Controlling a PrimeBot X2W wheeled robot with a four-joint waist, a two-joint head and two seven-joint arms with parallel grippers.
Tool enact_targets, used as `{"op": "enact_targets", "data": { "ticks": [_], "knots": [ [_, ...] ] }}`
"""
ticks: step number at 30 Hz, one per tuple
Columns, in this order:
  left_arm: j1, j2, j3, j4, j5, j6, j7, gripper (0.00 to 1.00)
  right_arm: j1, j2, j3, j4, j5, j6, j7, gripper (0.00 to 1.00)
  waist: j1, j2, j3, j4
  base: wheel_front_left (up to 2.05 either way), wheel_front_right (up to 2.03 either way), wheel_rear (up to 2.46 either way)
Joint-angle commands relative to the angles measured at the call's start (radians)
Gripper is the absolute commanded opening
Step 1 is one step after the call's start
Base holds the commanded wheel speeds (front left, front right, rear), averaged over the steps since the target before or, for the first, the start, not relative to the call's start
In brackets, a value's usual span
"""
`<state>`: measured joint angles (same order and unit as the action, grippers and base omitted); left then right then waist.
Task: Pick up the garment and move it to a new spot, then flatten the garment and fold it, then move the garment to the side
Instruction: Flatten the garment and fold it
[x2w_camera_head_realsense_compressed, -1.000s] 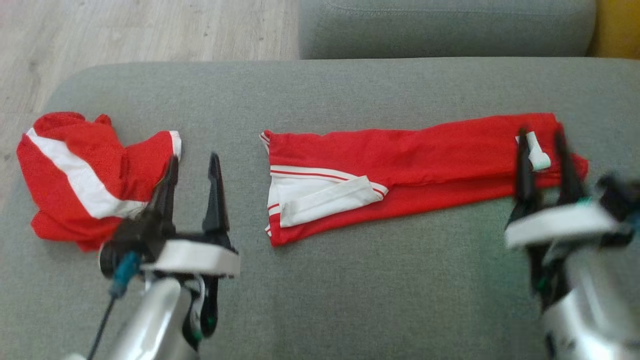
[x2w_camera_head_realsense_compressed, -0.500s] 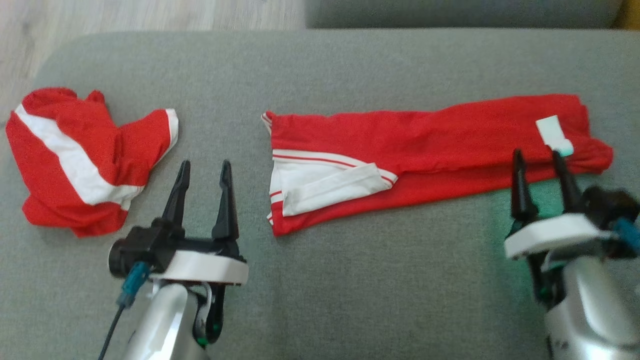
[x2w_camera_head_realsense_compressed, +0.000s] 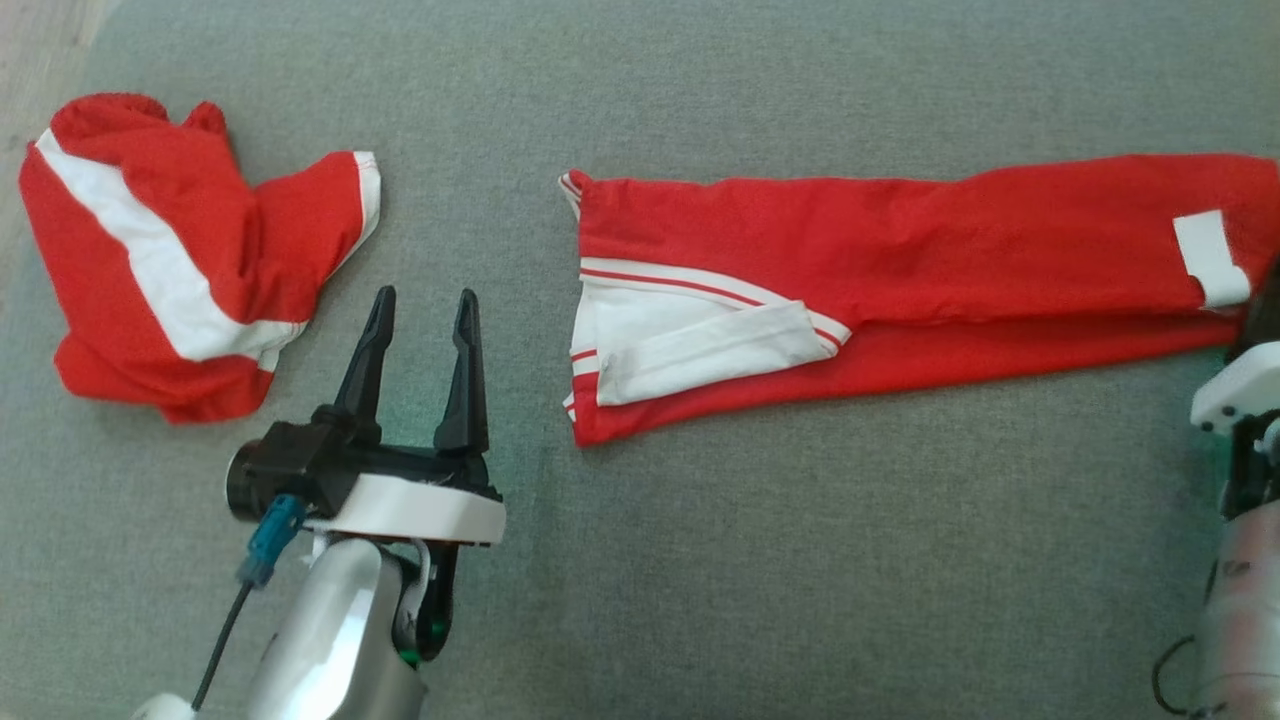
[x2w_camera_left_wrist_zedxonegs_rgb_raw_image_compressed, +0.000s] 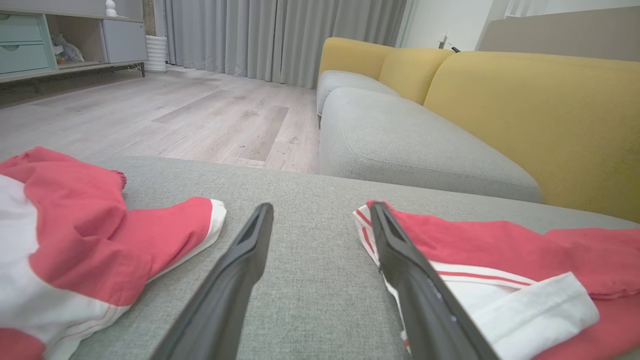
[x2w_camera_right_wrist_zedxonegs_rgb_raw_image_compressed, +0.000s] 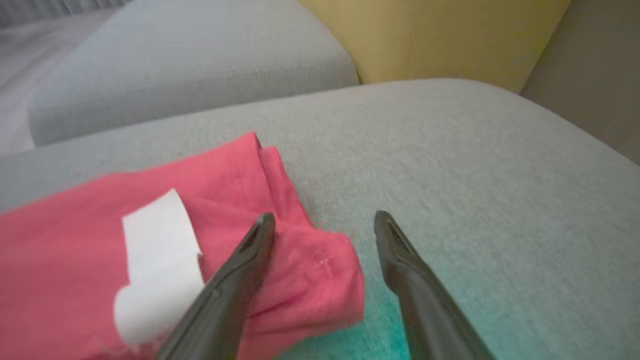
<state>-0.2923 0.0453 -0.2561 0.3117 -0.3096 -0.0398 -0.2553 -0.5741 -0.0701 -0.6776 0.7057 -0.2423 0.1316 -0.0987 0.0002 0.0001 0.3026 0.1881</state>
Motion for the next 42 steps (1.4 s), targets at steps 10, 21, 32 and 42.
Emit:
{"op": "enact_targets", "data": {
  "ticks": [10,21,32,42],
  "knots": [
    [-0.047,0.005,0.029,-0.021,-0.001,0.009,-0.006,1.0,-0.091,0.019,-0.054,0.157,-0.117,-0.001,0.045,0.0,-0.0002,-0.0001,0.014,-0.007,0.0,0.0,0.0],
    [-0.036,0.005,0.041,-0.018,0.004,0.011,-0.006,1.0,-0.074,-0.101,-0.107,0.126,-0.139,-0.001,0.012,0.0,-0.0002,-0.0001,-0.048,-0.049,0.0,0.0,0.0],
    [-0.01,0.005,0.033,-0.007,-0.012,0.017,-0.006,1.0,-0.042,-0.104,-0.076,0.047,-0.127,-0.001,-0.01,0.0,-0.0002,-0.0001,-0.127,-0.066,0.0,0.0,0.0],
    [0.036,0.005,0.029,0.005,-0.004,0.022,-0.006,1.0,0.007,0.015,0.25,-0.014,0.035,-0.001,-0.048,0.0,-0.0002,-0.0001,-0.227,-0.054,0.0,0.0,0.0]
  ]
}}
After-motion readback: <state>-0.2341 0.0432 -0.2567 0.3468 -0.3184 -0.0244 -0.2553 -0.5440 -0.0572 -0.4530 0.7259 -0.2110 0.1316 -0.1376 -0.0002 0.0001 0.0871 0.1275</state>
